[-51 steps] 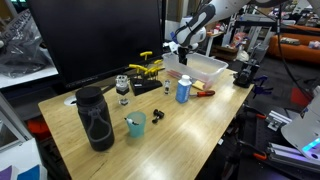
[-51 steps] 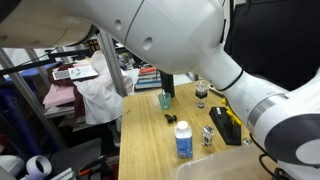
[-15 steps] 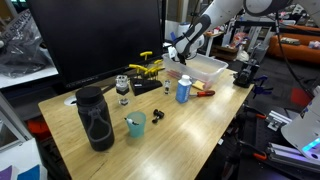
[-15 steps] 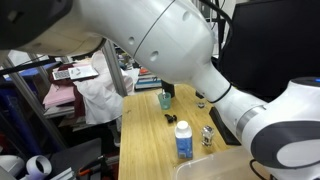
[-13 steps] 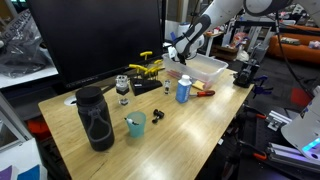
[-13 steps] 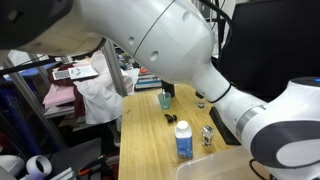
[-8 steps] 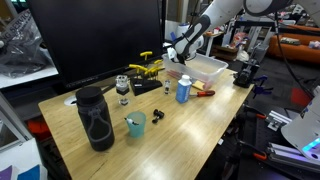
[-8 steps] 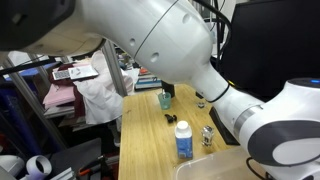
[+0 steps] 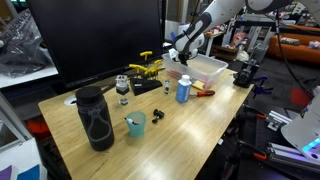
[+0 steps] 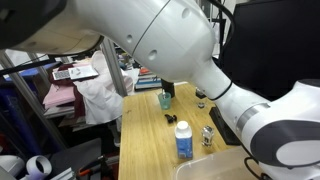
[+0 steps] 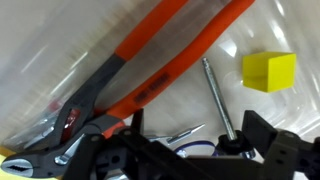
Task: Move the silver object from the storage box to the table
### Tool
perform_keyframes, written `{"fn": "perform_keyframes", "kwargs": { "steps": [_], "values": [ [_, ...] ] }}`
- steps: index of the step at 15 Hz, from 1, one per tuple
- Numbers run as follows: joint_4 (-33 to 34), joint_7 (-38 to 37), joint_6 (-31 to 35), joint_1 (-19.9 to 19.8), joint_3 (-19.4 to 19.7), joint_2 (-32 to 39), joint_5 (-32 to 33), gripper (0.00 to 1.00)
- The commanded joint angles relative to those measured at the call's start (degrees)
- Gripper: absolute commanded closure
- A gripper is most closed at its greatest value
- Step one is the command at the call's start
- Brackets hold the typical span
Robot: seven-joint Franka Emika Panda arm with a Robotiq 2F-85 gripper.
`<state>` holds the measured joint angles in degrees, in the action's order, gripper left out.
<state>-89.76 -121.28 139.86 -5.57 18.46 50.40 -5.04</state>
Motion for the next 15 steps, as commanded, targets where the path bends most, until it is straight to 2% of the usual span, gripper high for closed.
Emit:
{"fn": "perform_keyframes", "kwargs": {
  "steps": [1,3,4,8,10,12,14,15],
  "values": [
    [0.7,2.3,-1.6,-3.1,-2.7,0.6,-1.8,0.03],
    [1.4,2.0,-1.2,-3.7,-2.9,1.4,-2.5,0.20],
    [1.4,2.1,-0.9,-3.9,-3.1,1.3,-2.9,0.33],
    [1.6,1.7,-1.0,-4.1,-3.2,1.4,-3.7,0.62],
    [1.5,1.6,-1.6,-4.1,-3.3,1.3,-3.8,0.74],
    [1.6,1.4,-2.2,-4.0,-3.3,1.2,-3.7,0.73],
    [1.1,0.2,-1.2,-3.3,-2.6,0.9,-3.3,0.78],
    [0.7,-1.0,-0.6,-2.7,-1.9,0.8,-2.9,0.95]
  ]
}}
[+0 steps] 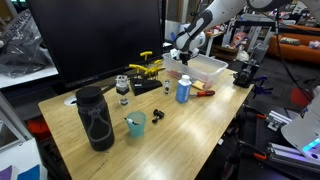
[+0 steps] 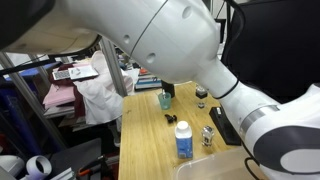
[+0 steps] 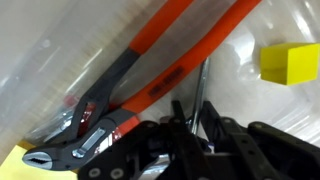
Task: Move the silver object from the storage box to the table
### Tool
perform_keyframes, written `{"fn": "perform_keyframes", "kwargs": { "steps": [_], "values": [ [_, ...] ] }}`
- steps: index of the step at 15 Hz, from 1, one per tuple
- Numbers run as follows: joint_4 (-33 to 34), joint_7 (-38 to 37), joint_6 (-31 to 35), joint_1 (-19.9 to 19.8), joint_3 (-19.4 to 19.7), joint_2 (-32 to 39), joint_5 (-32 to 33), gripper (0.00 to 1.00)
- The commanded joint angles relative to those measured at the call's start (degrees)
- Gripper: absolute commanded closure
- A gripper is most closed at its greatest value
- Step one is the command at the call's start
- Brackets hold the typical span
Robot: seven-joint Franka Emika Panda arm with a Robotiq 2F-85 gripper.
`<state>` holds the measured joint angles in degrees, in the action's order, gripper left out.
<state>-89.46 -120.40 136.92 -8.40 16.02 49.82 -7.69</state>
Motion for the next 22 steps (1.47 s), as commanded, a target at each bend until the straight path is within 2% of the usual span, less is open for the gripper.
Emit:
{"fn": "perform_keyframes", "kwargs": {
  "steps": [1,2,3,11,18,22],
  "values": [
    [0.2,-2.9,2.8,0.4,0.9,1.1,-0.2,0.97],
    [-0.1,-4.4,3.4,0.9,1.7,0.9,0.3,0.96],
    [-0.6,-5.7,4.1,1.3,2.2,0.4,0.5,1.00],
    [-3.4,-11.9,8.5,4.3,6.9,-4.7,3.7,0.98],
    [-9.2,-6.4,8.9,2.9,2.3,-14.3,2.7,0.98],
    [-14.5,2.2,10.7,1.7,-1.9,-20.6,1.1,0.98]
  ]
}}
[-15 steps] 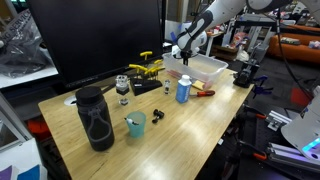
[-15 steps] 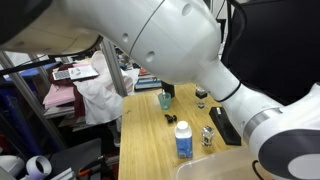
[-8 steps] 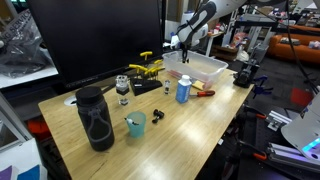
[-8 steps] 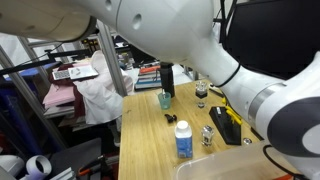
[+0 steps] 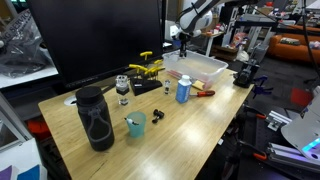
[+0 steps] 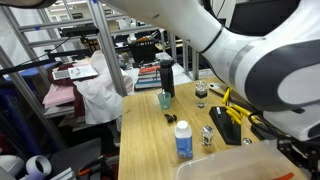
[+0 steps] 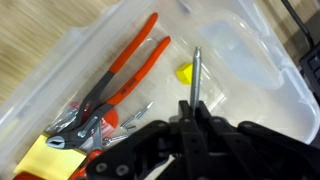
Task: Move the silver object from the storage box to the table
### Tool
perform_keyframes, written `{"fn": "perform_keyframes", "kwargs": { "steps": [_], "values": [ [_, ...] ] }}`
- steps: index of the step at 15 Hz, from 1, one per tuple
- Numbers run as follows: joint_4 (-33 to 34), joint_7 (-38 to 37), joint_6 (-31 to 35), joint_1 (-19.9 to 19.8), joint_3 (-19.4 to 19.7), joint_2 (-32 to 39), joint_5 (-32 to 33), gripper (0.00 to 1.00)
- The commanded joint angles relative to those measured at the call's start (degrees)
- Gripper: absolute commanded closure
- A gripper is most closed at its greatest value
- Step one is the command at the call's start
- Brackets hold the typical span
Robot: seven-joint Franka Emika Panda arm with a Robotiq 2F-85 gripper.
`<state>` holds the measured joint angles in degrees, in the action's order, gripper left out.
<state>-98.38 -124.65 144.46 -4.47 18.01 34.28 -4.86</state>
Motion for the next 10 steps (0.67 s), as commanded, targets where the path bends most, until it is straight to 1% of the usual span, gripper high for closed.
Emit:
{"fn": "perform_keyframes", "kwargs": {
  "steps": [1,4,7,10],
  "values": [
    [-6.5,8.9,3.3,-2.8,-5.3,-6.2,-2.9,0.98],
    [-10.0,18.2,4.8,-4.4,-9.2,-9.7,-7.3,0.98],
    [-12.5,31.0,4.7,-6.6,-13.6,-12.4,-14.8,0.98],
    [-12.5,43.8,1.4,-11.9,-20.1,-13.4,-22.7,0.98]
  ]
}}
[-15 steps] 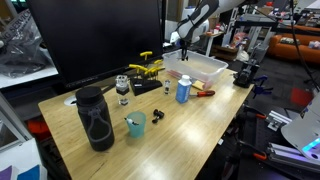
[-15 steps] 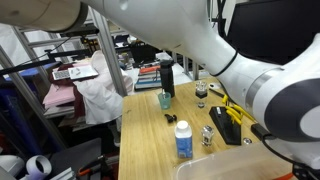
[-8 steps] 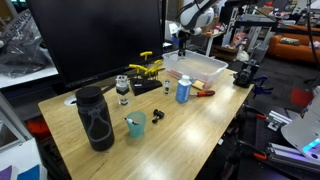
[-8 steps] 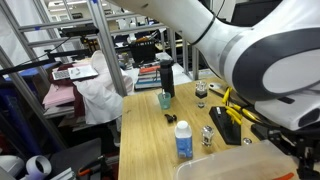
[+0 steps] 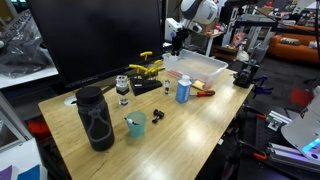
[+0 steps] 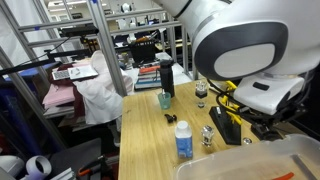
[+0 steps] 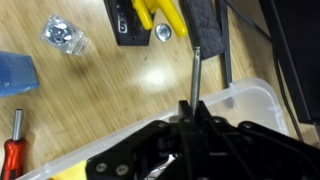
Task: Move the silver object from the storage box to the table
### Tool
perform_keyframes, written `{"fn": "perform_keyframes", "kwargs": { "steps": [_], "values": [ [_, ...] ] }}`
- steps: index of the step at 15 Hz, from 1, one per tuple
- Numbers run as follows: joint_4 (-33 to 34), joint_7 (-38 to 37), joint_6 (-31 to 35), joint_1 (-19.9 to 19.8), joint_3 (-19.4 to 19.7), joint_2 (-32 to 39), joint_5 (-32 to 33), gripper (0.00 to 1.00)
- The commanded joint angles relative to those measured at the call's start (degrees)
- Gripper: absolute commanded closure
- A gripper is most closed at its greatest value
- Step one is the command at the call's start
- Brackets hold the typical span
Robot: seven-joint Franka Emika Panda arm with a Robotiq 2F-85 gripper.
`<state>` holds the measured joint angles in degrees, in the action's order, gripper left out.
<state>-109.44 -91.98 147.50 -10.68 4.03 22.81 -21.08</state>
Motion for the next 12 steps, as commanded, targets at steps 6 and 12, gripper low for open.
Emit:
{"fn": "perform_keyframes", "kwargs": {
  "steps": [6,12],
  "values": [
    [-0.3,27.2,-7.9,-4.6,-4.3,-0.8,-16.4,0.98],
    [-0.3,27.9,-8.6,-2.6,-2.3,-0.7,-16.9,0.92]
  ]
}}
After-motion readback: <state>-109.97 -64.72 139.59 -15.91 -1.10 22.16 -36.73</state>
